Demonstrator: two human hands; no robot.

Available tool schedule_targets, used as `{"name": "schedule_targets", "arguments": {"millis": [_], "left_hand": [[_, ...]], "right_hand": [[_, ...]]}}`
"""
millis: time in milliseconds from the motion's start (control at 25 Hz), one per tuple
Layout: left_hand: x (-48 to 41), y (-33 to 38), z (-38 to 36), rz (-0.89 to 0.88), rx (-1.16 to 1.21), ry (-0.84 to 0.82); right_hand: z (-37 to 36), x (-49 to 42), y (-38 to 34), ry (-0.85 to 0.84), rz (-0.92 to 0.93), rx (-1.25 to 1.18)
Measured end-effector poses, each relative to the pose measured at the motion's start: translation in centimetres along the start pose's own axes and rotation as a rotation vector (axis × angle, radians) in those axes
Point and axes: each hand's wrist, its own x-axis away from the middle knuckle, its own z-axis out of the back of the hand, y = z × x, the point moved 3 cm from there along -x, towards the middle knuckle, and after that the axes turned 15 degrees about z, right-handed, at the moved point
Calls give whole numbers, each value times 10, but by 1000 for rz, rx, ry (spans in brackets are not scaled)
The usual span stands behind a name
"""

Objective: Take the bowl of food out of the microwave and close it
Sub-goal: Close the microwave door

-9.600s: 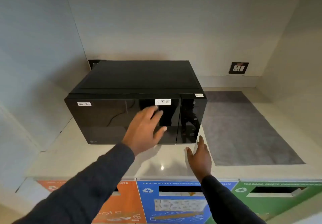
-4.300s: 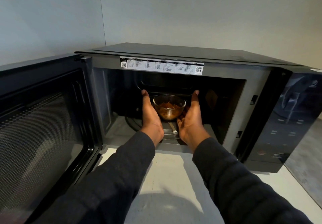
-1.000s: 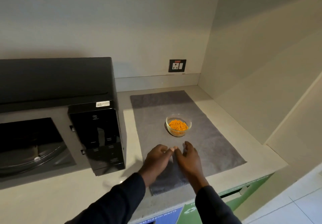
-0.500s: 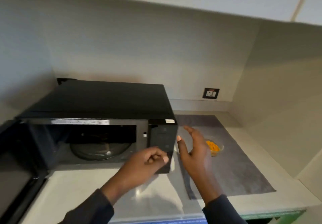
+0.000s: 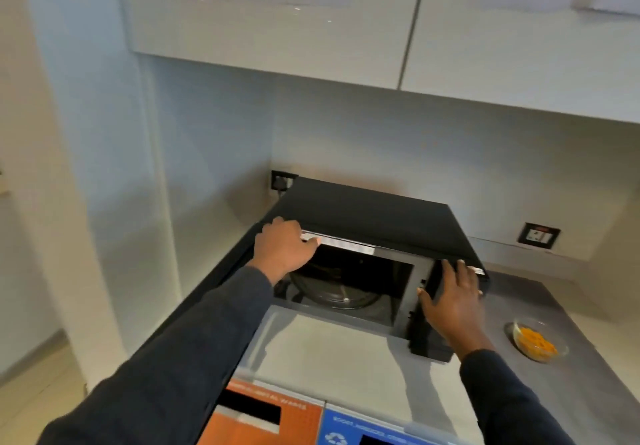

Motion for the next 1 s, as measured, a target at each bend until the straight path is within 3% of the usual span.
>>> {"name": "schedule_targets", "arguments": {"millis": [80, 200, 360, 720, 840, 1000], "left_hand": [[-3, -20, 8, 77, -197, 43], [2, -40, 8, 182, -376, -38], [6, -40, 4, 114, -580, -192], [0, -16, 13, 28, -520, -551], [3, -8, 20, -28, -522, -545], [12, -3, 10, -215, -662, -411]], "right_hand": [[-4, 1, -1, -7, -10, 3], [-5, 1, -3, 2, -17, 15], [-4, 2, -7, -19, -32, 25], [-6, 4, -6, -53, -37, 52], [-6, 3, -8, -57, -37, 63], [-6, 3, -5, -66, -28, 64]]}}
